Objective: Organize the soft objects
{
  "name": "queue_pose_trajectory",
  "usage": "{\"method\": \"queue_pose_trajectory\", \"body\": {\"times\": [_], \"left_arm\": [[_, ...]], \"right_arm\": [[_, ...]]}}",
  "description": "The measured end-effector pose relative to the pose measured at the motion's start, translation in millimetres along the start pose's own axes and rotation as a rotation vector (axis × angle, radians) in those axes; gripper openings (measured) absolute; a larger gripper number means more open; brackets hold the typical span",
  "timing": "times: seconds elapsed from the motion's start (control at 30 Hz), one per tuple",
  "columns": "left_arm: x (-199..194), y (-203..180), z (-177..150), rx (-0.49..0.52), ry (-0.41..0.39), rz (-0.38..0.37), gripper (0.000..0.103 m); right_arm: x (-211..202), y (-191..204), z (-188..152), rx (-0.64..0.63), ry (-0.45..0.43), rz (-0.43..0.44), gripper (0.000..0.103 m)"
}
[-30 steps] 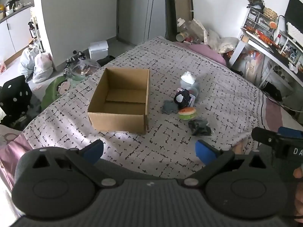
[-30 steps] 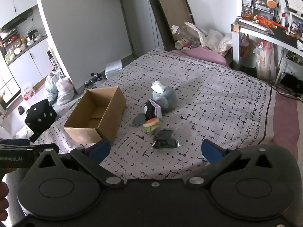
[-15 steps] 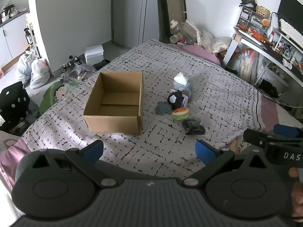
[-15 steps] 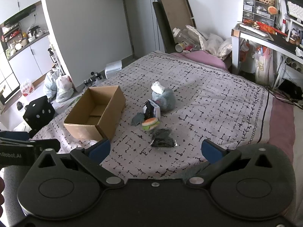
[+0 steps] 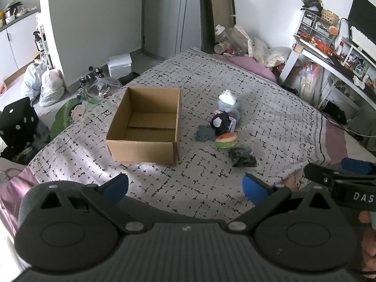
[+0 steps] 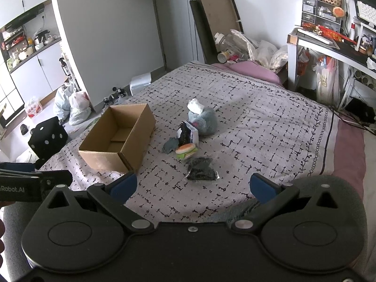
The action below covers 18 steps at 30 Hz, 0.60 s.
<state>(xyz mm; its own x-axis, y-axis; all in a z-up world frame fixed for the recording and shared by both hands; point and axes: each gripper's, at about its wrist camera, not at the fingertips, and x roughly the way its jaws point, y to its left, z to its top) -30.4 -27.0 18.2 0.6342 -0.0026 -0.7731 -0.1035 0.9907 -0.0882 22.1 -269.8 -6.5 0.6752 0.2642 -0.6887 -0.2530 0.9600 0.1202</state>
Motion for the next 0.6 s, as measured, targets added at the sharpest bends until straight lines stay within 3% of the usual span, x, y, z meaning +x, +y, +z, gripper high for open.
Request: {"method": "queue_pose_trajectory", "body": {"times": [0.6], "left_arm": [[-1.8, 1.7, -0.6, -0.008, -0.004, -0.015, 0.102]], "right_arm": [[-3.1, 1.3, 1.7, -0.01, -0.009, -0.016, 0.103]]}}
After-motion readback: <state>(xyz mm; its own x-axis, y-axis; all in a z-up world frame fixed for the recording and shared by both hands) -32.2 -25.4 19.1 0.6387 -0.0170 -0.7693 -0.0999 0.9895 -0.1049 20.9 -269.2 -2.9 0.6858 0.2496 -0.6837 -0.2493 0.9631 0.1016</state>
